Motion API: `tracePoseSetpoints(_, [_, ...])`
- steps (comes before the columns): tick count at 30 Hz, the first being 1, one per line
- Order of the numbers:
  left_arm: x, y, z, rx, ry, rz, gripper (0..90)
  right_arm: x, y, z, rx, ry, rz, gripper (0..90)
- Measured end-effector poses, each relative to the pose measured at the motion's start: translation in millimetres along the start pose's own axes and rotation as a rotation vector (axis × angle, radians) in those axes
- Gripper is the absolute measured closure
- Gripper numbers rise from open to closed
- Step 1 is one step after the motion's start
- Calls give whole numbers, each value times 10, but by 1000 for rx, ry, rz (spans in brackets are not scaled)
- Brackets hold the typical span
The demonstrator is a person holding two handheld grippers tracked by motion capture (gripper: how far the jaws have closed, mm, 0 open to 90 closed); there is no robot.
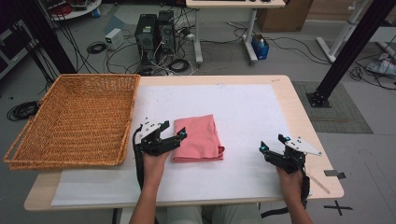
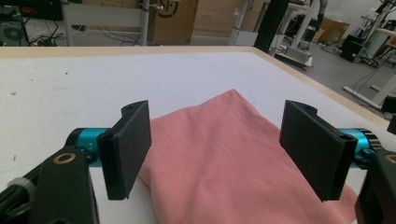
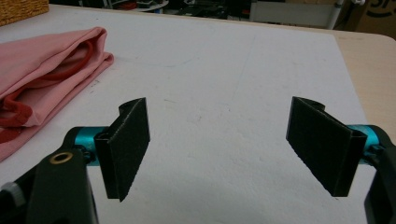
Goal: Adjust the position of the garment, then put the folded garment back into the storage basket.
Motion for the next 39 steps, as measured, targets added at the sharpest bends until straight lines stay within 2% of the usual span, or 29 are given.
tracePoseSetpoints(2, [-13, -9, -18, 3, -14, 9, 251, -4, 1, 0, 3, -2, 2, 212])
tracePoseSetpoints(3, [-24, -23, -45, 1, -40, 21, 251, -5, 2, -1, 2, -3, 1, 212])
tracePoseSetpoints(6, [-61, -40, -89, 2, -74, 32, 251, -3, 0, 0, 4, -1, 0, 212])
tracePoseSetpoints(12, [-141, -84, -171, 28, -132, 46, 251, -4, -1, -2, 2, -3, 1, 212])
tracePoseSetpoints(14, [-183, -113, -227, 40, -177, 58, 252, -8, 2, -4, 0, -7, 1, 212])
tracePoseSetpoints(15, [-217, -126, -273, 61, -212, 63, 251, -7, 0, -4, -3, -8, 2, 212])
tracePoseSetpoints(17, [-266, -147, -351, 60, -265, 70, 252, -8, -4, -5, 3, -8, 2, 212])
tracePoseSetpoints(21, [-352, -139, -403, 68, -290, 76, 253, -11, -3, -6, 3, -11, 1, 212])
tracePoseSetpoints(22, [-374, -135, -431, 72, -309, 75, 253, -10, -4, -5, 1, -11, 2, 212])
tracePoseSetpoints(24, [-405, -169, -500, 78, -355, 113, 251, -12, -3, -4, 7, -9, 4, 212])
tracePoseSetpoints(25, [-418, -181, -529, 97, -371, 122, 251, -13, -6, -6, 4, -12, 4, 212])
tracePoseSetpoints(28, [-425, -180, -543, 91, -381, 116, 248, -13, 0, -7, -1, -13, 2, 212])
tracePoseSetpoints(29, [-419, -180, -543, 80, -383, 119, 264, -14, 3, -6, -4, -14, 0, 212])
tracePoseSetpoints(32, [-417, -131, -547, 76, -381, 78, 443, -16, 4, -7, -4, -14, 1, 212])
tracePoseSetpoints(34, [-434, -89, -556, 56, -385, 51, 564, -16, 4, -6, -1, -14, 0, 213])
tracePoseSetpoints(36, [-453, -51, -561, 67, -384, 9, 691, -19, 4, -8, 0, -18, 2, 214])
tracePoseSetpoints(38, [-463, -49, -559, 74, -375, -6, 755, -20, 2, -11, -4, -21, 4, 214])
tracePoseSetpoints(39, [-465, -54, -556, 92, -367, -18, 767, -19, 3, -9, -4, -19, 4, 214])
Point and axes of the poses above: each handheld gripper's, and its own axes: x roughly backward along the jaws, z roughly out of its top, y roughly to its right, the point moved 8 cm from there along -x, roughly forward along the jaws, and after that the axes turned 4 degrees about -x, right-handed, at the moved point
